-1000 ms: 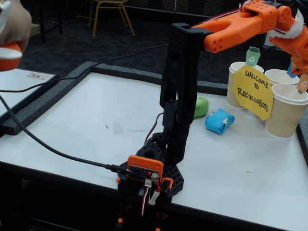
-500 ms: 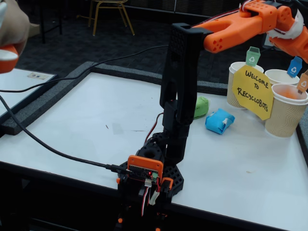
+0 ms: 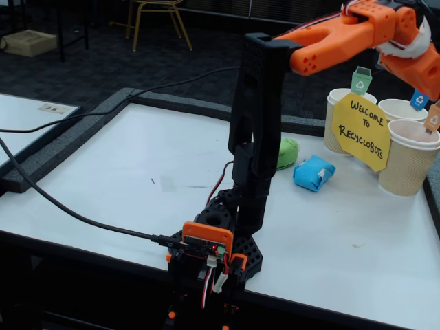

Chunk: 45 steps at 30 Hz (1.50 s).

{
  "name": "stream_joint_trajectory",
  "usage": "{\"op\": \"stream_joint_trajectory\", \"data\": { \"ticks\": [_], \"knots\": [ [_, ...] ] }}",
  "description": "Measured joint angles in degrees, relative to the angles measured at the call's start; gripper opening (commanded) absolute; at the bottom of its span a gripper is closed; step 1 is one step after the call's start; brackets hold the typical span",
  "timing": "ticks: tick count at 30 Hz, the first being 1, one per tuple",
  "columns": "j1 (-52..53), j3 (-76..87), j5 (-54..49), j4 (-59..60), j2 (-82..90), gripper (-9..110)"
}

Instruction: Sort rubbish by color.

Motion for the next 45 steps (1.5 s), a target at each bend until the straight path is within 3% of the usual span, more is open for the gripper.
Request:
{"op": "stream_joint_trajectory", "data": {
  "ticks": [9, 17, 34, 45],
  "knots": [
    [-0.5, 3.3, 0.0, 18.8, 22.5, 0],
    [-7.7, 7.8, 0.0, 33.8, 42.6, 0],
    [-17.9, 27.1, 3.2, 35.5, 67.5, 0],
    [-22.1, 27.2, 4.0, 35.8, 68.3, 0]
  ]
}}
